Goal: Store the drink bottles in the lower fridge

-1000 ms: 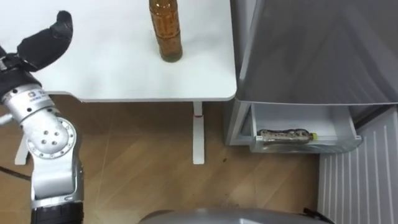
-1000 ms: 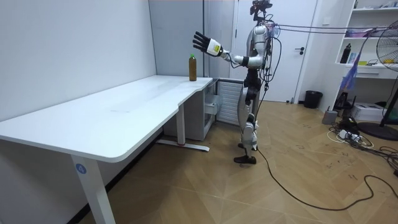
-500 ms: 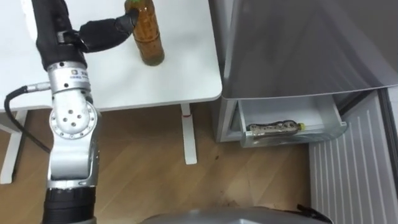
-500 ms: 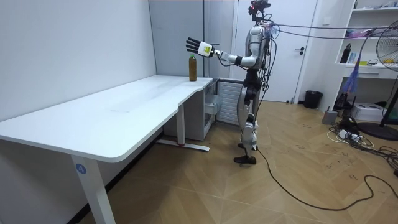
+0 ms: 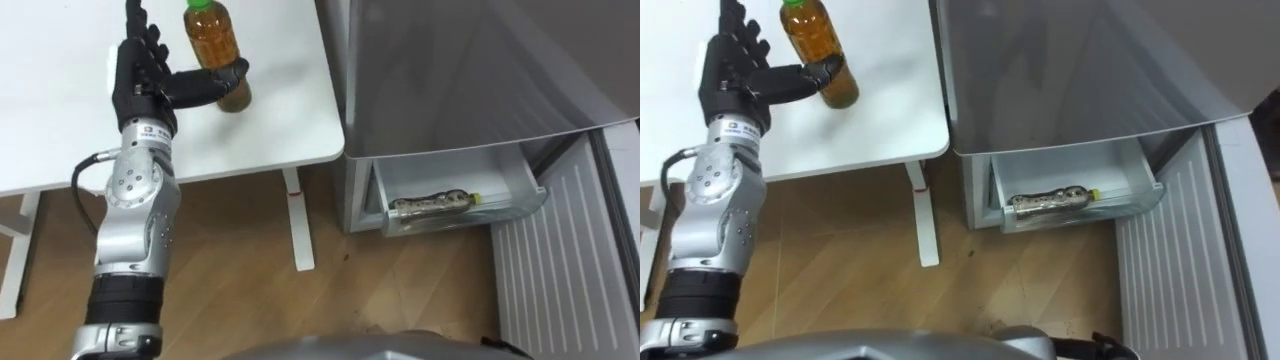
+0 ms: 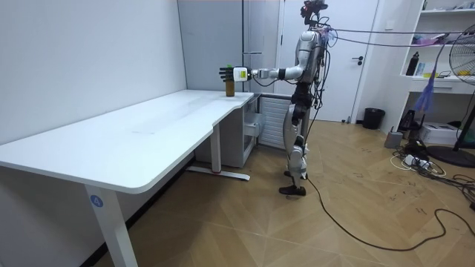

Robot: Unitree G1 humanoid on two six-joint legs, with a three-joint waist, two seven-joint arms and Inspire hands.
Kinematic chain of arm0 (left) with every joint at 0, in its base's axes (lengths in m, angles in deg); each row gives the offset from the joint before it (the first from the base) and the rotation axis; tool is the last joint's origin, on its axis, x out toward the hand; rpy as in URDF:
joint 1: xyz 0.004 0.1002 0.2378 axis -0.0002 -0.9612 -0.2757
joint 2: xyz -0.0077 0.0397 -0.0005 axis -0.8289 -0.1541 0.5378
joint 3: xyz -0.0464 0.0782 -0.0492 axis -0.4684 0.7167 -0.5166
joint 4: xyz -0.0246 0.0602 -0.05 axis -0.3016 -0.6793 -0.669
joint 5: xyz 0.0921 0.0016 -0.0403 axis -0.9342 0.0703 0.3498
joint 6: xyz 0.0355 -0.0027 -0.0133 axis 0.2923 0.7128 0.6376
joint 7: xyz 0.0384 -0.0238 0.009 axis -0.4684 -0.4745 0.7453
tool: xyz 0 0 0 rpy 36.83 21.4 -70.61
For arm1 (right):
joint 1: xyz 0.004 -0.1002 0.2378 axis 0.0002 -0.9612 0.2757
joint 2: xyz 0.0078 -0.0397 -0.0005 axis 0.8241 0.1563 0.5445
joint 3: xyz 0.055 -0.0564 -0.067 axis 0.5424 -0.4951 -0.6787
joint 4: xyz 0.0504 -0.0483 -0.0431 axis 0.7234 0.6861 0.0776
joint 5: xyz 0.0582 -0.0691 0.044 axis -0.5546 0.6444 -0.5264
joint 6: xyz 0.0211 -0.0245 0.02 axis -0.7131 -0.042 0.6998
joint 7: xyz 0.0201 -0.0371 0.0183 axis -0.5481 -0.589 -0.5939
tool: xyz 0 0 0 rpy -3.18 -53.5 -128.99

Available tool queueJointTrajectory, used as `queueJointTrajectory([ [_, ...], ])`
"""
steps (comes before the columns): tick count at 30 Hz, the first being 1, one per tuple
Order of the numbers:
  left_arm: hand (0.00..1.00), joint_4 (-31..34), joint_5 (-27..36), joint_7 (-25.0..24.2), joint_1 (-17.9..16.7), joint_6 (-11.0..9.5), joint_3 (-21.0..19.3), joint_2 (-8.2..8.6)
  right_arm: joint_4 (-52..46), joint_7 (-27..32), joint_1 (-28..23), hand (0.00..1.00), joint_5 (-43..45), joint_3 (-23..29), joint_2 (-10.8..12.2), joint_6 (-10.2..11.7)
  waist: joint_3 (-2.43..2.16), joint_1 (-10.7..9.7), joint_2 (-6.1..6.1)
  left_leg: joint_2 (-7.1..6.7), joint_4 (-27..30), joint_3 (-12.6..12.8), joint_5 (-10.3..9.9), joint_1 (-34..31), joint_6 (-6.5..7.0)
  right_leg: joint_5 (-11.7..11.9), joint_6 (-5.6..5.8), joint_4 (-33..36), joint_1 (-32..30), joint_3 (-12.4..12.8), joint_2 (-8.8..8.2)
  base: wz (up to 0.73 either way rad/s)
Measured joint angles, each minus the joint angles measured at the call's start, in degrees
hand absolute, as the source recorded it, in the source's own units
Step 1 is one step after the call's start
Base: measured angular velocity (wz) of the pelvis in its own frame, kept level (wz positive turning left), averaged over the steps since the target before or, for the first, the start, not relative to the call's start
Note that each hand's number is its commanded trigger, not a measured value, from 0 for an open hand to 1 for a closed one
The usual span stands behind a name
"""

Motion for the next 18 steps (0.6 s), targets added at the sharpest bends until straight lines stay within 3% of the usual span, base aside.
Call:
queueJointTrajectory([
  [8,0.0,-1.4,0.0,0.1,0.5,1.0,-1.9,-0.19,0.6,3.2,-0.7,0.0,5.1,0.1,0.0,-3.1,0.15,-0.2,0.49,0.13,-0.2,0.0,-0.1,0.6,-0.12,0.0,-0.01,0.0,0.4,0.4,0.18,-0.01],
  [18,0.0,-4.6,-0.1,0.2,1.0,2.3,-1.9,-0.4,0.5,3.7,-0.7,0.0,10.4,0.1,0.0,-4.6,0.13,-0.1,0.32,0.1,-0.1,0.0,-0.1,0.5,-0.12,0.0,-0.04,0.0,0.2,0.5,0.17,0.0],
])
